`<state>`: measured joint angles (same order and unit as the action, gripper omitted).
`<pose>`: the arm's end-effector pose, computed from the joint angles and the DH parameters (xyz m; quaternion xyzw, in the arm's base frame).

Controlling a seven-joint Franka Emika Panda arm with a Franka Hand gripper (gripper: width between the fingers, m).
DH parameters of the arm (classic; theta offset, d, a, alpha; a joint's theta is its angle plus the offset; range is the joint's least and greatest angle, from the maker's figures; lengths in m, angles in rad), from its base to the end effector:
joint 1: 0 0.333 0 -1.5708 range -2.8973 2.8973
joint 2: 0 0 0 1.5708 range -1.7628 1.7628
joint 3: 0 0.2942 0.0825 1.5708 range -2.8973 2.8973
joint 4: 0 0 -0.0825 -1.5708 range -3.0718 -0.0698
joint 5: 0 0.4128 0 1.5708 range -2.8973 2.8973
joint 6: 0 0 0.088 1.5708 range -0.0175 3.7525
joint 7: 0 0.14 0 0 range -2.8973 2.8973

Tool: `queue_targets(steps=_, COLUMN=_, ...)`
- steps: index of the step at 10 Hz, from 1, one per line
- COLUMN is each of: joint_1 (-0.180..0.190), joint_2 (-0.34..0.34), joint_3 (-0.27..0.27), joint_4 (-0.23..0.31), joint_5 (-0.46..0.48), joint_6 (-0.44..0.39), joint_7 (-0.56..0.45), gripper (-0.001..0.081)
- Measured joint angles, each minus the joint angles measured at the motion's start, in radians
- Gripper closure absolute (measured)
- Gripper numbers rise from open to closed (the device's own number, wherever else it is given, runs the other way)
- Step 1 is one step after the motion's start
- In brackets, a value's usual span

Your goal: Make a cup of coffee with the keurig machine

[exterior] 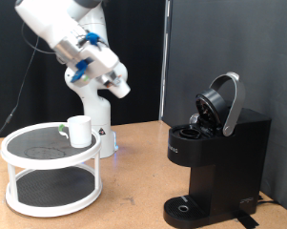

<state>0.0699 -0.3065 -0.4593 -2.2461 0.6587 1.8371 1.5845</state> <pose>0.4762 -0.1255 0.4337 -0.4313 0.8207 0.2672 0.2628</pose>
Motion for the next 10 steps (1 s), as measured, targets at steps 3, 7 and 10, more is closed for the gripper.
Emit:
queue_targets(steps=3, joint_1=0.011, joint_2=0.000, joint_3=0.042, joint_4=0.005, joint_5=0.006, joint_6=0.045, joint_7=0.056, gripper=0.0418)
queue_targets(steps=7, joint_1=0.021, joint_2=0.026, joint_3=0.063, joint_4=0.028, joint_5=0.076, joint_6=-0.016, joint_7=0.159, gripper=0.0418)
queue_targets(steps=10, joint_1=0.049, joint_2=0.050, joint_3=0.130, joint_4=0.047, joint_5=0.113, joint_6=0.030, joint_7=0.251, gripper=0.0418)
